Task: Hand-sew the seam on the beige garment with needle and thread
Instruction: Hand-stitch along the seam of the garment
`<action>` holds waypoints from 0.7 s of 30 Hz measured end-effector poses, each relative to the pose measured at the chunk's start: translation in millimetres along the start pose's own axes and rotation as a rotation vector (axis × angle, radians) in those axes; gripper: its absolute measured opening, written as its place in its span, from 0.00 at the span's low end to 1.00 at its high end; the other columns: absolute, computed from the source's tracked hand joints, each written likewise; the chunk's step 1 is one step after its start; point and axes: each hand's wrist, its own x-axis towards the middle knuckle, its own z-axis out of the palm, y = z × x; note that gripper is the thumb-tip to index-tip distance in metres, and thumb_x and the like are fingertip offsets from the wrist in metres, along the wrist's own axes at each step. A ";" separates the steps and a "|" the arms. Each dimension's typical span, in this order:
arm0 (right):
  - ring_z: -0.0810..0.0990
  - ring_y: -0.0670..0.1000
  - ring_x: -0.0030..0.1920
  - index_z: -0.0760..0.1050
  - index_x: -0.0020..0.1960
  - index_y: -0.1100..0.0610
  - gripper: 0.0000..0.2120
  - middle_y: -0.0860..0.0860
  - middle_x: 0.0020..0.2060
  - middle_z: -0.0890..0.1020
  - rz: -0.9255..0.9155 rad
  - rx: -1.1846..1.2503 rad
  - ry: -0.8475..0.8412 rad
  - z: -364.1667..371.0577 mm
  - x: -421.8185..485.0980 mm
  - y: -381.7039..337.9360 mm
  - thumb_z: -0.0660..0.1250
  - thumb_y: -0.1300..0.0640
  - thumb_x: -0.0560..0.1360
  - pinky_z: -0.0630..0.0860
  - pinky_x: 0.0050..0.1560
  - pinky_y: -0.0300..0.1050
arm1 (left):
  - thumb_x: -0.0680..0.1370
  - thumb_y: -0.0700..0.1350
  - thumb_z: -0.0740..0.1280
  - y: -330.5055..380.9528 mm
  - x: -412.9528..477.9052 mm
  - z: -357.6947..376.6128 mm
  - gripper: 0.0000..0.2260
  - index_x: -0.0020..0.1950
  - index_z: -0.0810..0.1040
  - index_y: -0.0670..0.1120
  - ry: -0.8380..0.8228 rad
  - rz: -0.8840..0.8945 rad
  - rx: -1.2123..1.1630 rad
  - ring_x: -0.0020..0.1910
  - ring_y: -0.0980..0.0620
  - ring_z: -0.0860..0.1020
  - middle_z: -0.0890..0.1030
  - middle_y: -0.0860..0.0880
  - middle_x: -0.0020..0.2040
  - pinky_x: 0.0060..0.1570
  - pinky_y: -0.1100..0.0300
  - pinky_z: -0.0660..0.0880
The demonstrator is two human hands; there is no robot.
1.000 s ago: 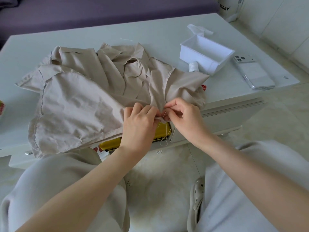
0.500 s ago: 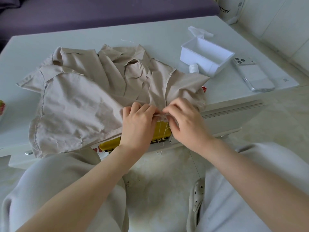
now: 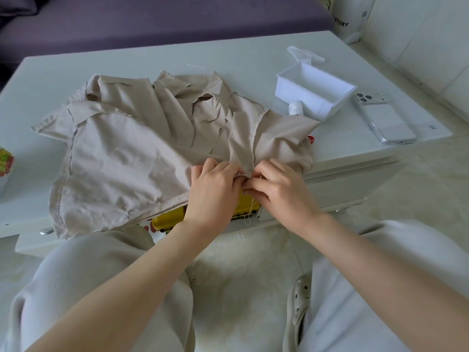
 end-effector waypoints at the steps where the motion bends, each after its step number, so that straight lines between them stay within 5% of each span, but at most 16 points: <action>1: 0.70 0.51 0.39 0.82 0.41 0.58 0.09 0.52 0.36 0.74 0.011 0.038 0.001 0.6 -0.3 -0.5 0.64 0.56 0.74 0.64 0.40 0.38 | 0.76 0.48 0.55 -0.3 -0.3 0.4 0.15 0.39 0.78 0.45 -0.003 0.003 0.010 0.40 0.46 0.73 0.81 0.52 0.37 0.42 0.56 0.59; 12: 0.70 0.49 0.41 0.83 0.40 0.56 0.12 0.51 0.38 0.76 0.026 0.227 -0.079 -0.1 -12.3 -2.6 0.62 0.56 0.74 0.70 0.37 0.44 | 0.73 0.40 0.60 -0.8 -1.2 3.4 0.07 0.37 0.76 0.45 0.015 0.027 0.039 0.39 0.45 0.74 0.80 0.51 0.36 0.42 0.57 0.57; 21: 0.76 0.51 0.46 0.83 0.41 0.54 0.03 0.48 0.42 0.81 -0.052 0.283 -0.479 7.9 -42.5 0.8 0.71 0.57 0.72 0.76 0.43 0.47 | 0.78 0.40 0.60 -3.1 6.1 -1.9 0.07 0.43 0.77 0.43 0.038 -0.070 0.004 0.42 0.47 0.69 0.80 0.50 0.40 0.46 0.56 0.59</action>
